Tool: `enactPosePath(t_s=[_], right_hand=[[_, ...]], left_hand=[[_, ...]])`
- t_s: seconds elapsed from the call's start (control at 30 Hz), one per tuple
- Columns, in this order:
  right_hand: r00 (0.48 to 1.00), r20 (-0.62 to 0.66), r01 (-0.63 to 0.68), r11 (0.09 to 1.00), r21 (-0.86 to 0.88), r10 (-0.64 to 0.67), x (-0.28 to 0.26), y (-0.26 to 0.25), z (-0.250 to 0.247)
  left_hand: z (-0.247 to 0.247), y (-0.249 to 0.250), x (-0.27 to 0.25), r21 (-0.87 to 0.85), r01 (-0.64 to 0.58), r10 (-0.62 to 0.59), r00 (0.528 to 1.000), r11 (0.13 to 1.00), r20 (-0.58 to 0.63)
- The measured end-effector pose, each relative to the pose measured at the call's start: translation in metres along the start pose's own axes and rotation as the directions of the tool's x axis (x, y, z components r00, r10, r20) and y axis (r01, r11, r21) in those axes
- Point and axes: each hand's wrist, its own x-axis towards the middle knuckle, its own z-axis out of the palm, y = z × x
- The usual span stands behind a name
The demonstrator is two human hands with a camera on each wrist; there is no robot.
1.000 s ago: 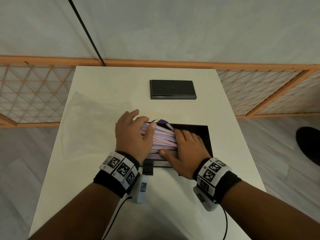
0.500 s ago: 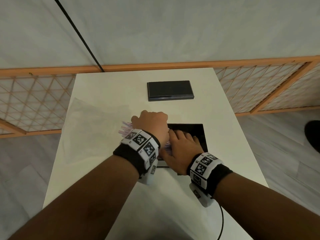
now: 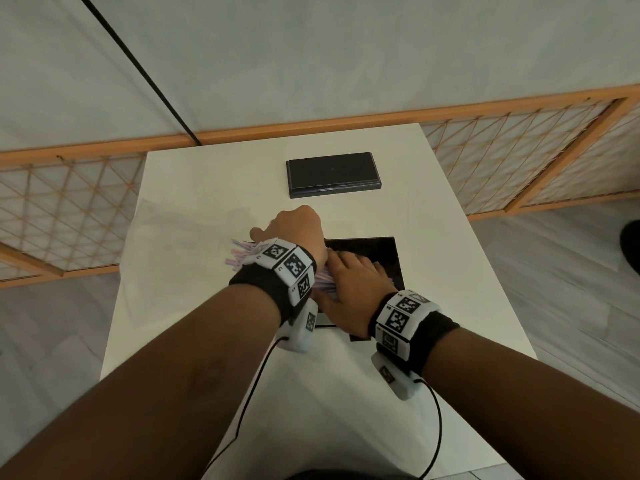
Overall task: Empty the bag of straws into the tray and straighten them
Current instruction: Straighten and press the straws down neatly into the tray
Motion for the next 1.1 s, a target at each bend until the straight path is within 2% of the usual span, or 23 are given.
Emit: enactPosePath(t_s=[0.2,0.43,0.57,0.83,0.9,0.97,1.1], right_hand=[[1.000,-0.005,0.020,0.999,0.026,-0.019,0.000,0.000,-0.003],[0.997,0.071,0.032,0.999,0.025,-0.034,-0.002,0.001,-0.008],[0.999,0.030,0.022,0.998,0.066,-0.024,-0.002,0.004,-0.009],[1.000,-0.014,-0.014,0.975,0.222,0.017,0.002,0.011,-0.005],[0.999,-0.030,-0.016,0.969,0.245,0.024,0.001,0.011,-0.007],[0.999,-0.039,-0.022,0.971,0.236,0.032,-0.001,0.012,-0.010],[0.998,-0.056,0.002,0.984,0.179,0.008,-0.006,0.017,-0.019]], left_hand=[[-0.007,0.007,0.004,0.029,0.027,-0.027,1.000,0.999,0.004],[-0.003,0.008,0.018,-0.014,0.050,-0.050,0.999,0.999,0.022],[-0.004,0.008,0.019,-0.045,0.047,-0.045,0.999,0.998,0.028],[-0.001,0.008,0.024,0.105,-0.021,0.017,0.999,0.994,0.040],[-0.006,0.007,0.018,0.044,-0.027,0.025,0.999,0.999,0.042],[-0.017,0.003,0.007,-0.102,-0.027,0.029,0.999,0.994,0.016],[-0.051,-0.019,-0.016,-0.255,-0.128,0.123,0.992,0.959,-0.033]])
